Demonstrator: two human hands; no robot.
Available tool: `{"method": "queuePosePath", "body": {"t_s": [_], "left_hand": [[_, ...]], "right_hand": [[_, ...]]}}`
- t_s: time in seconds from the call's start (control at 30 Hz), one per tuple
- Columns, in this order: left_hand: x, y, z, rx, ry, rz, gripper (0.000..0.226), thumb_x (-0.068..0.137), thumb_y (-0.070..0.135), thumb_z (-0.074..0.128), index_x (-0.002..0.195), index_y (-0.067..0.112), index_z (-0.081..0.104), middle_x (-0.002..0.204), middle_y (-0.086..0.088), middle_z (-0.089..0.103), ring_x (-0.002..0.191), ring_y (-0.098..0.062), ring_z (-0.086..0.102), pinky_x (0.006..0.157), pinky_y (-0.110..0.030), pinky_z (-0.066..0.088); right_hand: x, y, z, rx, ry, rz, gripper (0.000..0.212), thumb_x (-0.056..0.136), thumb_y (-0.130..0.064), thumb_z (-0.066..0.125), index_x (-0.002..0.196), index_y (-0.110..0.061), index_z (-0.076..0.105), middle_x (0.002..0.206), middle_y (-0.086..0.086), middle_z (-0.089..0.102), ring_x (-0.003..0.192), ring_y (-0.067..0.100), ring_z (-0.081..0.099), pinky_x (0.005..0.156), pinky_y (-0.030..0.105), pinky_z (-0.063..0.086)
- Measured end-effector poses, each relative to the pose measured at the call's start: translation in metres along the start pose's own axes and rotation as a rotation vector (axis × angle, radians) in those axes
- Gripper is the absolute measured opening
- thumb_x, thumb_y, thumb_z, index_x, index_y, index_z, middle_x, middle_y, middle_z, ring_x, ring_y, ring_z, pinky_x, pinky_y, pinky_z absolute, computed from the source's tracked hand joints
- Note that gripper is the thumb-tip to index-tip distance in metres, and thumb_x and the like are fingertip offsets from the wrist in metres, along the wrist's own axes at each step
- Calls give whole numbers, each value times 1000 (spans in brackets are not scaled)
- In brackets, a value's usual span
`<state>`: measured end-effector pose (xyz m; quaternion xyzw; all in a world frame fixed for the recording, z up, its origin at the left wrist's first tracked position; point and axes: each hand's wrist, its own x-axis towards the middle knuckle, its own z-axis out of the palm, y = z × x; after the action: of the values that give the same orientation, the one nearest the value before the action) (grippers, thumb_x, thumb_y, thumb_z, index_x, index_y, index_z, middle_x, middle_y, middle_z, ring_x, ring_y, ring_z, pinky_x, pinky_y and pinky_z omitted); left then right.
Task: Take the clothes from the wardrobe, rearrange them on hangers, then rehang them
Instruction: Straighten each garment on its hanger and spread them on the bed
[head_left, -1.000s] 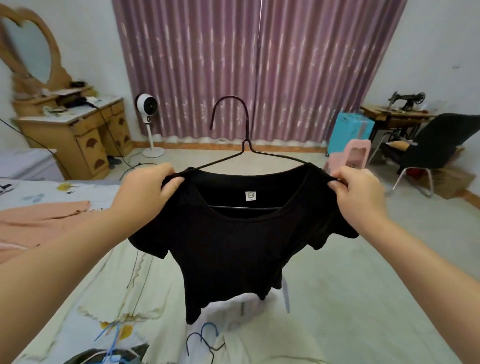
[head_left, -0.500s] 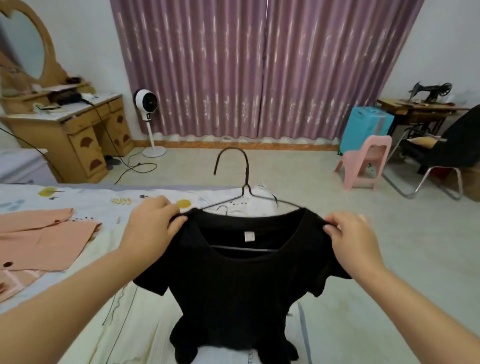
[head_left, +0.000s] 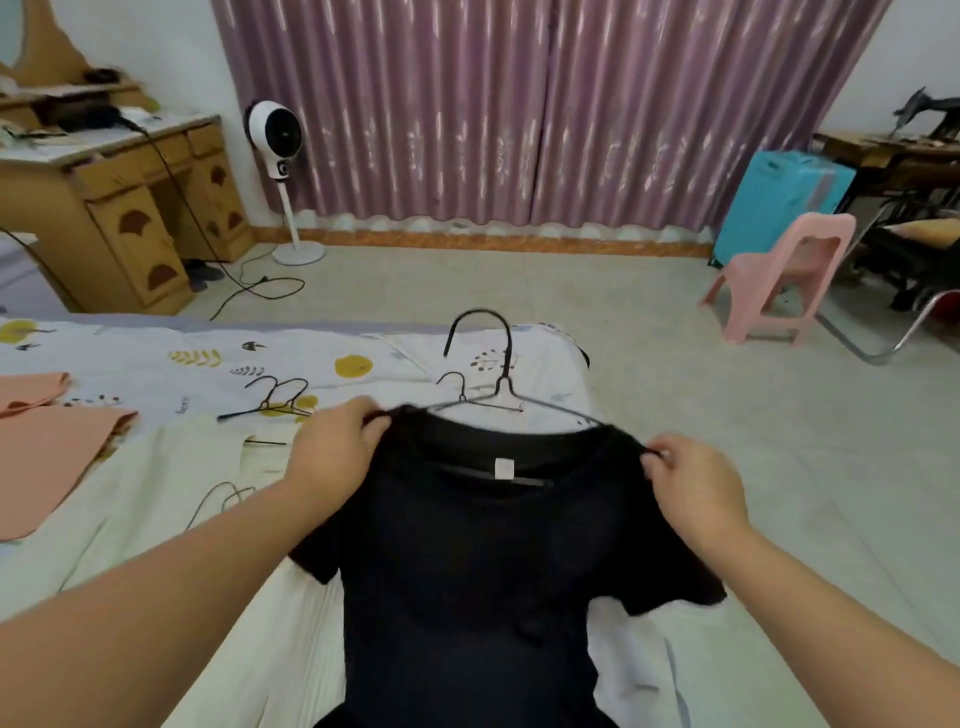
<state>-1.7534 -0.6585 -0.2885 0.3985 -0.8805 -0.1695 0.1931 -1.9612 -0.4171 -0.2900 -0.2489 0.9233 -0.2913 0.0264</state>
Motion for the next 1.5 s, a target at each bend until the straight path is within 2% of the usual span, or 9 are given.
{"method": "queuePosePath", "body": {"t_s": [0.07, 0.13, 0.37, 0.47, 0.7, 0.8, 0.87, 1.13, 1.5], "left_hand": [[32, 1, 21, -118, -89, -50, 58, 93, 29, 52, 144, 16, 27, 132, -14, 54, 119, -35, 51, 92, -37, 40], [40, -3, 54, -100, -136, -103, 74, 94, 31, 50, 149, 18, 2, 151, -13, 29, 131, -35, 38, 103, -42, 34], [-124, -62, 207, 383, -538, 74, 69, 95, 56, 20, 146, 27, -15, 158, -6, -10, 145, -28, -6, 117, -44, 3], [-156, -85, 233, 436, -511, 82, 66, 93, 59, 15, 137, 31, -26, 156, -5, -18, 144, -27, -14, 116, -43, -5], [-140, -67, 217, 531, -697, 56, 66, 97, 52, 22, 148, 27, -9, 158, -7, -9, 145, -30, -6, 117, -45, 4], [-142, -43, 183, 502, -567, 163, 51, 97, 28, 35, 145, 17, 20, 134, -9, 47, 119, -27, 48, 94, -36, 39], [-161, -27, 158, 423, -458, 258, 33, 94, 20, 36, 126, 17, 40, 104, -1, 60, 91, -20, 57, 72, -30, 38], [-291, -34, 54, 426, -836, 83, 30, 96, 18, 34, 124, 11, 45, 121, -9, 56, 109, -24, 54, 88, -32, 42], [-448, -42, -121, 312, -882, -245, 33, 95, 25, 39, 120, 8, 52, 125, -12, 56, 115, -27, 52, 92, -31, 40]], "right_hand": [[34, -11, 19, 129, -92, 27, 53, 92, -19, 56, 142, -16, 36, 130, 17, 56, 119, 33, 52, 97, 37, 40], [41, -16, 52, 146, -170, 52, 70, 94, -24, 52, 150, -20, 10, 144, 14, 42, 130, 34, 42, 104, 40, 35], [-111, 53, 213, -427, -554, -88, 69, 96, -54, 27, 148, -31, -12, 157, 5, -19, 144, 28, -16, 115, 54, 1], [-137, 82, 240, -510, -528, -167, 69, 95, -58, 20, 146, -30, -17, 154, 5, -28, 141, 30, -27, 111, 58, -10], [-119, 71, 223, -517, -734, -161, 66, 97, -52, 30, 150, -30, -4, 157, 2, -18, 144, 27, -17, 117, 51, 3], [-119, 50, 182, -442, -712, -161, 54, 99, -40, 37, 147, -22, 21, 158, 4, 7, 143, 28, 15, 112, 42, 28], [-135, 41, 152, -413, -617, -220, 45, 98, -33, 41, 140, -19, 34, 152, 4, 24, 133, 26, 34, 104, 37, 37], [-232, 37, 48, -444, -712, -248, 21, 95, -20, 40, 112, -17, 53, 111, 3, 54, 109, 24, 50, 83, 32, 44], [-376, 1, -53, -566, -948, -338, 35, 96, -28, 41, 128, -18, 47, 128, 3, 54, 117, 20, 50, 92, 29, 43]]}}
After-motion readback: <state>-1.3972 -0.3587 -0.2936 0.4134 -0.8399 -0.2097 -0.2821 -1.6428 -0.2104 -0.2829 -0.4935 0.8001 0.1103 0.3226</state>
